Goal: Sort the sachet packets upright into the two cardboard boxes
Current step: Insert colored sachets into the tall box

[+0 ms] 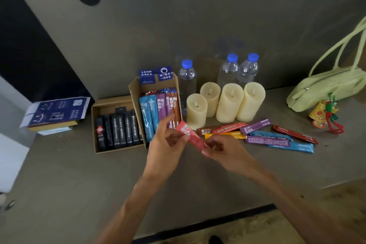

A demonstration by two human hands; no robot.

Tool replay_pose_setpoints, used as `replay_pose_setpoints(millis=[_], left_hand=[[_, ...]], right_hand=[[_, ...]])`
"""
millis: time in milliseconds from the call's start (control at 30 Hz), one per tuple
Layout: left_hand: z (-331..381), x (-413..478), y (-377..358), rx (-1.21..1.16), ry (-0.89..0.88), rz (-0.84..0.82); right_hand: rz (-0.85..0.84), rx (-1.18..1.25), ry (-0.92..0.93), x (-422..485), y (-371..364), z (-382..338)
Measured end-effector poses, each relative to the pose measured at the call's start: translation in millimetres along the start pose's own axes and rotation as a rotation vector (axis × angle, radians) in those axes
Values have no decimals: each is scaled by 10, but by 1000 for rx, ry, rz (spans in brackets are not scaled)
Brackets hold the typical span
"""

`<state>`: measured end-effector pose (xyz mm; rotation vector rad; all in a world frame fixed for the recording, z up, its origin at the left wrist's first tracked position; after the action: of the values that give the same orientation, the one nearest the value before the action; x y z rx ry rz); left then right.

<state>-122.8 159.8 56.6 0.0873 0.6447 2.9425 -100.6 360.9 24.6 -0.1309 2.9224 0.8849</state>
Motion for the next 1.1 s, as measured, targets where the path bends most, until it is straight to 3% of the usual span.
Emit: replay_pose_setpoints(millis=[200,300,467,567,867,1000,1100], left_hand=[[-168,72,123,-6,69,100],[-199,174,218,22,85,137],[-168,513,305,244,87,173],[-144,741,250,363,81,159],[-247,872,49,403,68,169],[-279,828,34,470,-8,188],[-288,760,34,636,-160,170]], right_hand=[[40,204,121,198,-342,-364],[32,258,71,273,-392,-371],[160,145,-67,474,-356,-243],[132,79,-76,630,-393,-241],[115,107,-73,709,-458,-231],[103,105,-55,715,-450,-233],[103,108,-42,710,-440,-219]])
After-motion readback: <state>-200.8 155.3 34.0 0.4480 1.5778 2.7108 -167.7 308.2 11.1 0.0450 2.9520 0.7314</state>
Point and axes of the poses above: each hand's wrist, its own x-axis towards the middle knuckle, its own y-axis out of the back of the hand, z = x × y, the point moved 2 cm from there along x, towards the middle knuckle, and after that the axes turned 6 degrees about x, right-handed, at the moved point
